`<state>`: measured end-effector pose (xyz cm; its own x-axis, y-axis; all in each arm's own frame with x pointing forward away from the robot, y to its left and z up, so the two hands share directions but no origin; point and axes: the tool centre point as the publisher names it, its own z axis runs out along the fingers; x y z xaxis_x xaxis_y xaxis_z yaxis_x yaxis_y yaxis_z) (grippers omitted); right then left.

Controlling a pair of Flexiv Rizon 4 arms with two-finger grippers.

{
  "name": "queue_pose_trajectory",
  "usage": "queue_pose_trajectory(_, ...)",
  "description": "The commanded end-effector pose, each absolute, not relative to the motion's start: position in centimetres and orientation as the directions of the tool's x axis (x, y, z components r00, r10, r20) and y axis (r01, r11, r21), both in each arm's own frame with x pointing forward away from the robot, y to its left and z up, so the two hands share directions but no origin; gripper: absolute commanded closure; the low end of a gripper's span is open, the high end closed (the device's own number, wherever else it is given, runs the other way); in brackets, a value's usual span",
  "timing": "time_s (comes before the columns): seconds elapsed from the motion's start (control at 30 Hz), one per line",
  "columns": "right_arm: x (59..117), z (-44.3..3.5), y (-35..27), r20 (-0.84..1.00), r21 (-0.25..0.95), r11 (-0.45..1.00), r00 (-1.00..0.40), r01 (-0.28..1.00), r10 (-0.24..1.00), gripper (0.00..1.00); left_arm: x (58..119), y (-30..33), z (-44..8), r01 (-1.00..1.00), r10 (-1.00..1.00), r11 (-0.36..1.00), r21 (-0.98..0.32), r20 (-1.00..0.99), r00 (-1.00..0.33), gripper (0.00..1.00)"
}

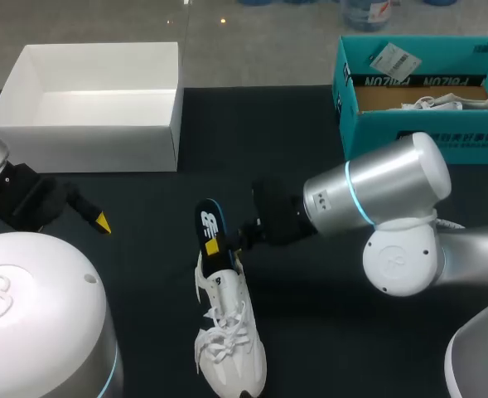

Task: Take the shoe out of the shoebox, open the shoe tongue, remove and reinsert the insole, then place the shoe into the shoebox

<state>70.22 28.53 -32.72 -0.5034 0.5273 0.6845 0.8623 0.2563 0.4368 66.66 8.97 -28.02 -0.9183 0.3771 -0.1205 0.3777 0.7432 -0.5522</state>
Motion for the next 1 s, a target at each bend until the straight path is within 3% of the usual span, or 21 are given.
queue_pose_trajectory(0.03, 70.3, -32.6, 28.6, 0.677, 0.432, 0.25, -0.494, 0.867, 0.546, 0.44, 66.7, 9.0, -28.0, 0.378, 0.378, 0.744, -0.552, -0.119, -0.918, 0.0)
queue_pose_trajectory(0.13, 70.2, -32.4, 28.4, 0.675, 0.43, 0.25, -0.493, 0.868, 0.549, 0.29, 66.7, 9.0, -28.0, 0.378, 0.378, 0.744, -0.552, -0.119, -0.918, 0.0)
queue_pose_trajectory(0.23, 69.9, -32.2, 28.4, 0.673, 0.43, 0.248, -0.492, 0.868, 0.553, 0.34, 66.7, 9.0, -28.0, 0.378, 0.378, 0.744, -0.552, -0.119, -0.918, 0.0)
queue_pose_trajectory(0.27, 69.8, -32.1, 28.3, 0.672, 0.432, 0.245, -0.491, 0.868, 0.554, 0.42, 66.7, 9.0, -28.0, 0.378, 0.378, 0.744, -0.552, -0.119, -0.918, 0.0)
queue_pose_trajectory(0.4, 69.6, -31.9, 28.0, 0.667, 0.435, 0.239, -0.489, 0.868, 0.563, 1.0, 66.7, 9.0, -28.0, 0.378, 0.378, 0.744, -0.552, -0.119, -0.918, 0.0)
queue_pose_trajectory(1.0, 67.1, -33.6, 28.3, 0.694, 0.396, 0.247, -0.465, 0.884, 0.549, 1.0, 66.7, 9.0, -28.0, 0.378, 0.378, 0.744, -0.552, -0.119, -0.918, 0.0)
